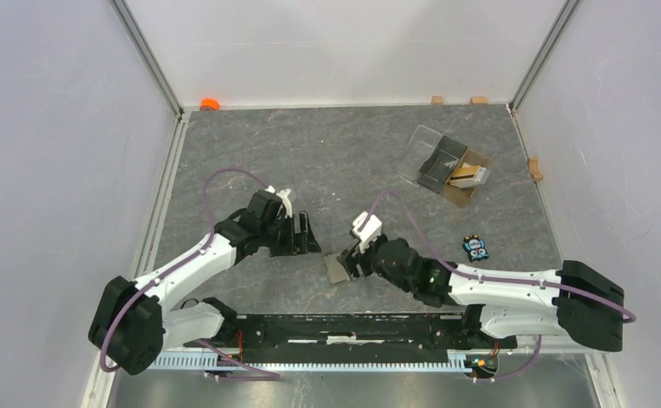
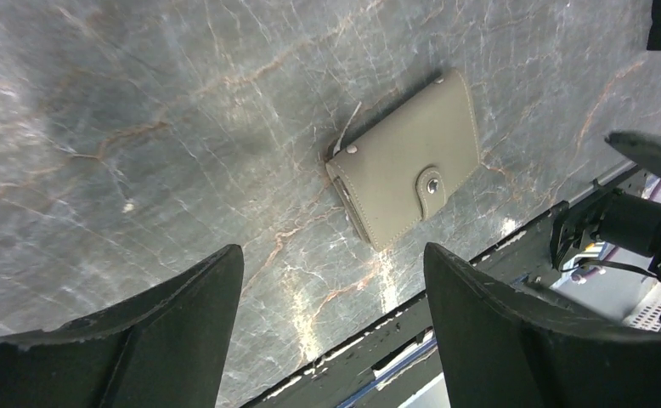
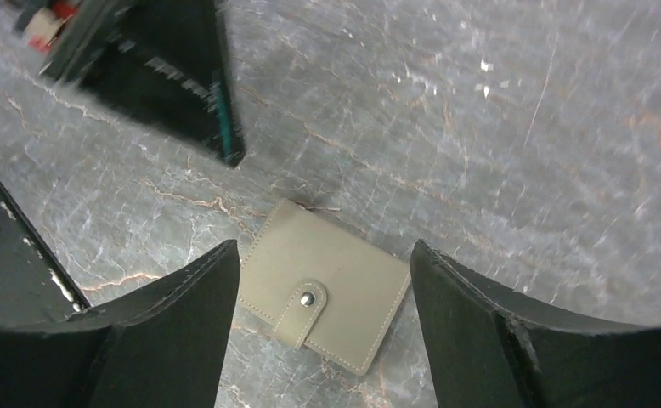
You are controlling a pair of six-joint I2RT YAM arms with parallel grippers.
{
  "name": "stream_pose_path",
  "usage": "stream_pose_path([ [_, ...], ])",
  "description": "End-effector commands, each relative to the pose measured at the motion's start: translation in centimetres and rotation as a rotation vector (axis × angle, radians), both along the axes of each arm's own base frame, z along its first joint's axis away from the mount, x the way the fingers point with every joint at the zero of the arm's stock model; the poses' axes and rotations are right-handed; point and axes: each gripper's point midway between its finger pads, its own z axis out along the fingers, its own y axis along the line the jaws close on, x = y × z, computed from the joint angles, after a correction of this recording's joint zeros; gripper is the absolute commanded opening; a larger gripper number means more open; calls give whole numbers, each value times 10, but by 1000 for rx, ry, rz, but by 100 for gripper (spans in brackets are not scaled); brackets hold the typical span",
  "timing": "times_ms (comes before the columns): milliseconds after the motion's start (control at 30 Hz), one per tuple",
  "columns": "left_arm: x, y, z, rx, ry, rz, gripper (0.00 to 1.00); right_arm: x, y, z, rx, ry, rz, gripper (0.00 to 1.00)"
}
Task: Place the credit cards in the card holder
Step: Turn over the card holder at the center of the board, then open the card holder at the center of the board.
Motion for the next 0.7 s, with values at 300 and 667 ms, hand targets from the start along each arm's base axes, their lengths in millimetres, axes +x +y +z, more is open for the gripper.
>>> stream_pose_path([
  [300, -28, -39, -34, -103, 80, 56, 66, -30, -4, -46, 333, 669, 41, 60],
  [667, -42, -47, -57, -115, 121, 65, 59, -31, -9, -69, 395, 807, 10, 53],
])
